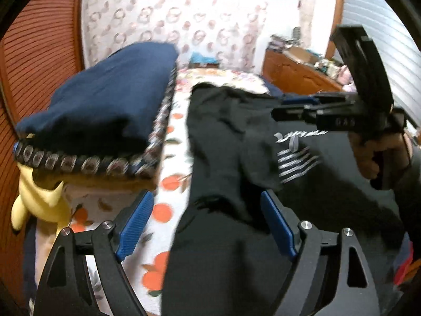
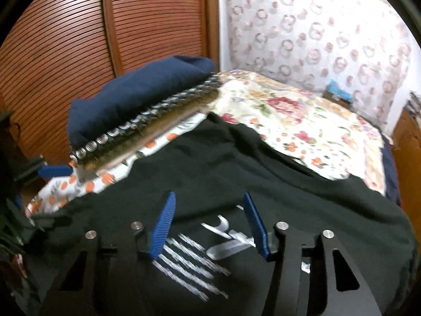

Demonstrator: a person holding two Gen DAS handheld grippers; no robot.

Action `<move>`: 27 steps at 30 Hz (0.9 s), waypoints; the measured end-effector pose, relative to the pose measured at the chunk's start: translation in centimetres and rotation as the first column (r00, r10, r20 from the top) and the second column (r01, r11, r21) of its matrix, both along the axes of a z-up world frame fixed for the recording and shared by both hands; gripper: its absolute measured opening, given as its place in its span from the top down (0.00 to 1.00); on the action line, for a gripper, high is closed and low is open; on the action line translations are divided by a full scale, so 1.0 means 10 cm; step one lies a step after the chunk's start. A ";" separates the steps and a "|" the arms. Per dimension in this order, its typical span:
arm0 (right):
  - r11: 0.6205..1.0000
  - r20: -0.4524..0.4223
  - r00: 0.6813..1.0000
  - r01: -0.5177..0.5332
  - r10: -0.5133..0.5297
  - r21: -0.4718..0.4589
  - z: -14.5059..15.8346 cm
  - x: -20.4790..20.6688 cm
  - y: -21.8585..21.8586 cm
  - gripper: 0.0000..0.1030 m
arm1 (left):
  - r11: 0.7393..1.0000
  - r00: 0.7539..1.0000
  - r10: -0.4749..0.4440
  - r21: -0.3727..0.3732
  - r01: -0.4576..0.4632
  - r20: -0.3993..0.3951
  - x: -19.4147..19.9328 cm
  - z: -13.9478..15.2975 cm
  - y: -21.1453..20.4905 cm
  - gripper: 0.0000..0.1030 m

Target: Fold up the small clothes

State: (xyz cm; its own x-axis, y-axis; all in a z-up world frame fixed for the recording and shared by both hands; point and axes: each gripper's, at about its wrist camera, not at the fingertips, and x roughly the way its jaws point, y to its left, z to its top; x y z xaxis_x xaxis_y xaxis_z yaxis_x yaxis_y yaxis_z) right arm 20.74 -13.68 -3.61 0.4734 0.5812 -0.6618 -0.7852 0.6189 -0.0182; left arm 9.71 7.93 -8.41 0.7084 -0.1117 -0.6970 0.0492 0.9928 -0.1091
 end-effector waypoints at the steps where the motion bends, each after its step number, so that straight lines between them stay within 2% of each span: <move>1: 1.000 -0.011 1.000 -0.006 0.006 -0.009 -0.05 0.05 0.06 0.53 | 1.000 1.000 0.010 0.005 -0.010 -0.015 0.00 -0.05 0.03 0.19; 5: 0.998 -0.038 0.999 0.004 -0.006 -0.057 -0.27 0.19 0.23 0.54 | 0.999 0.998 0.026 0.021 -0.025 -0.064 0.03 -0.19 0.09 0.19; 8: 0.992 -0.016 0.999 0.029 -0.031 -0.120 -0.44 0.24 0.31 0.58 | 1.000 0.995 0.026 0.005 -0.026 -0.094 0.06 -0.24 0.12 0.19; 10: 0.991 0.015 1.000 0.026 -0.024 -0.128 -0.47 0.21 0.29 0.62 | 1.000 0.994 0.031 0.002 -0.031 -0.108 0.08 -0.26 0.13 0.19; 14: 0.993 0.023 1.000 -0.004 0.007 -0.122 -0.49 0.14 0.29 0.88 | 0.999 0.992 0.033 0.039 -0.028 -0.120 0.10 -0.28 0.08 0.16; 16: 0.993 0.044 0.999 -0.001 0.006 -0.121 -0.48 0.11 0.25 0.94 | 0.998 0.991 0.028 0.067 -0.019 -0.129 0.11 -0.30 0.03 0.14; 20: 0.998 0.074 0.997 0.012 -0.007 -0.066 -0.35 0.00 0.06 0.96 | 0.996 0.988 0.006 0.090 0.008 -0.153 0.14 -0.34 -0.02 0.00; 27: 0.998 0.092 0.994 0.067 -0.065 -0.013 -0.28 -0.15 -0.39 0.96 | 0.996 0.988 0.006 0.092 0.008 -0.152 0.13 -0.33 -0.02 0.00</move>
State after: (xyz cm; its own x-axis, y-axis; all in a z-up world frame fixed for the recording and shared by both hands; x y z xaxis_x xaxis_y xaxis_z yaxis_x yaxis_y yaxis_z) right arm 19.23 -17.63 -6.39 0.5695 0.5362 -0.6230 -0.7373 0.6684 -0.0986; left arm 11.03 7.73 -11.72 0.5933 -0.0430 -0.8038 0.0399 0.9989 -0.0240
